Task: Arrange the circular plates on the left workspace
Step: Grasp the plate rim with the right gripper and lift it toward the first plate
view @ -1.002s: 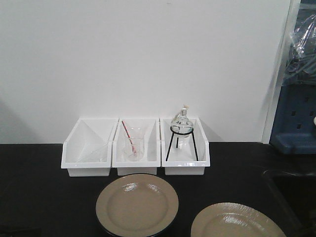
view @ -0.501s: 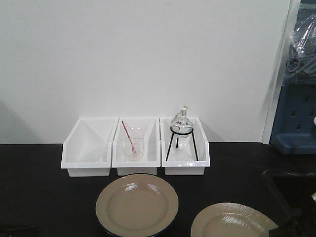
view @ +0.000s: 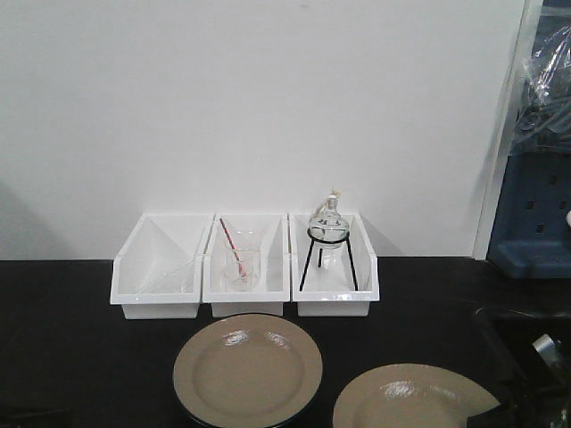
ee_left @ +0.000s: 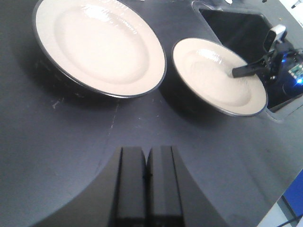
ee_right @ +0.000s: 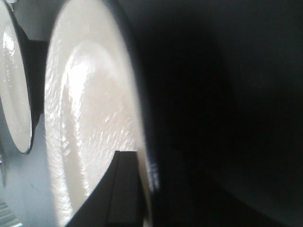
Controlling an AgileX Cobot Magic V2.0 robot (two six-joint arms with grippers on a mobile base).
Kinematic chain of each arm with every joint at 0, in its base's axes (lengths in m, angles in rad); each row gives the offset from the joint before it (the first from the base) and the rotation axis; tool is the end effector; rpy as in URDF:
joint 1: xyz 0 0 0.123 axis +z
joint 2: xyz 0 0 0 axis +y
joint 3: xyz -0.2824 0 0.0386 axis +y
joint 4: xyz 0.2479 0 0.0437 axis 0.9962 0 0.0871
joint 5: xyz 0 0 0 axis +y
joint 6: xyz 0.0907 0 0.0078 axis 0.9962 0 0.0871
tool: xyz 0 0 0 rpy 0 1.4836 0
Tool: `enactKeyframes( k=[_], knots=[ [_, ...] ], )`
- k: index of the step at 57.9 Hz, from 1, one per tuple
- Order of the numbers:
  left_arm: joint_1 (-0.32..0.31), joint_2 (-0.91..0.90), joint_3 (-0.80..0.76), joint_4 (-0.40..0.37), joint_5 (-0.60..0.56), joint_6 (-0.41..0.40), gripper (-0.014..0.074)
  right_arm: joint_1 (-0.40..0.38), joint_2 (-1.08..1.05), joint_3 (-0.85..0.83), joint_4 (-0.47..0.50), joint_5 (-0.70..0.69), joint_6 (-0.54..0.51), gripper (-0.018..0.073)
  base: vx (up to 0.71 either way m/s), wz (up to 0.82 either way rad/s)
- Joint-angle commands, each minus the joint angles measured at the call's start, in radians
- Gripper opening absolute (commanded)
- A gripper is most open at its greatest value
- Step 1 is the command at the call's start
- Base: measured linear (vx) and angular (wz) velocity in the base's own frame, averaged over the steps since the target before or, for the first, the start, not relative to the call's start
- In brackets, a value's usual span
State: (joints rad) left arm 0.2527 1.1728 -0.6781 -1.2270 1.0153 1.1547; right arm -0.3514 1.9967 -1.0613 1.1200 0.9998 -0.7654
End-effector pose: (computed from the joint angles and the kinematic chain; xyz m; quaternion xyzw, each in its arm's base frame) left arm 0.2106 -0.0209 0.2761 0.1154 0.8501 -0.3499 0.3763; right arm 0.3444 -0.0528 0.1317 0.1662 0.8923 0.4038 0.1142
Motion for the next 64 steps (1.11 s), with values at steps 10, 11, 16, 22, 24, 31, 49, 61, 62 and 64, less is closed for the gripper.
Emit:
enactKeyframes(
  k=[10,11,16,22,24,31,49,61,62,64],
  knots=[
    [-0.003,-0.024,-0.021,-0.063,0.013,0.003,-0.0001,-0.014,-0.095,-0.019,0.023,0.002,-0.008,-0.0008,0.0,0.0],
    [-0.003,-0.024,-0.021,-0.063,0.013,0.003,-0.0001,-0.017,-0.1,-0.019,0.027,0.002,-0.006,-0.0008,0.0,0.0],
    [-0.003,-0.024,-0.021,-0.063,0.01,0.003,-0.0001,-0.032,-0.131,-0.019,0.072,0.008,-0.006,-0.0008,0.0,0.0],
    [-0.003,-0.024,-0.021,-0.063,0.009,0.003,-0.0001,-0.043,-0.166,-0.019,0.135,0.024,-0.006,-0.0006,0.0,0.0],
    [-0.003,-0.024,-0.021,-0.063,0.008,0.003,-0.0001,-0.043,-0.179,-0.019,0.162,0.032,-0.006,-0.0005,0.0,0.0],
    [-0.003,-0.024,-0.021,-0.064,0.0,0.003,-0.0001,-0.023,-0.207,-0.019,0.274,0.066,-0.006,-0.0005,0.0,0.0],
    [-0.003,-0.024,-0.021,-0.064,-0.006,0.003,-0.0001,0.245,-0.215,-0.019,0.591,-0.052,-0.037,-0.0005,0.0,0.0],
    [-0.003,-0.024,-0.021,-0.064,-0.005,0.003,-0.0001,0.476,-0.174,-0.09,0.673,-0.296,-0.07,-0.0005,0.0,0.0],
    [-0.003,-0.024,-0.021,-0.064,-0.004,0.003,-0.0001,0.491,-0.164,-0.101,0.673,-0.304,-0.064,-0.0005,0.0,0.0],
    [-0.003,-0.024,-0.021,-0.064,-0.004,0.003,-0.0001,0.512,-0.146,-0.122,0.673,-0.309,-0.055,-0.0005,0.0,0.0]
  ],
)
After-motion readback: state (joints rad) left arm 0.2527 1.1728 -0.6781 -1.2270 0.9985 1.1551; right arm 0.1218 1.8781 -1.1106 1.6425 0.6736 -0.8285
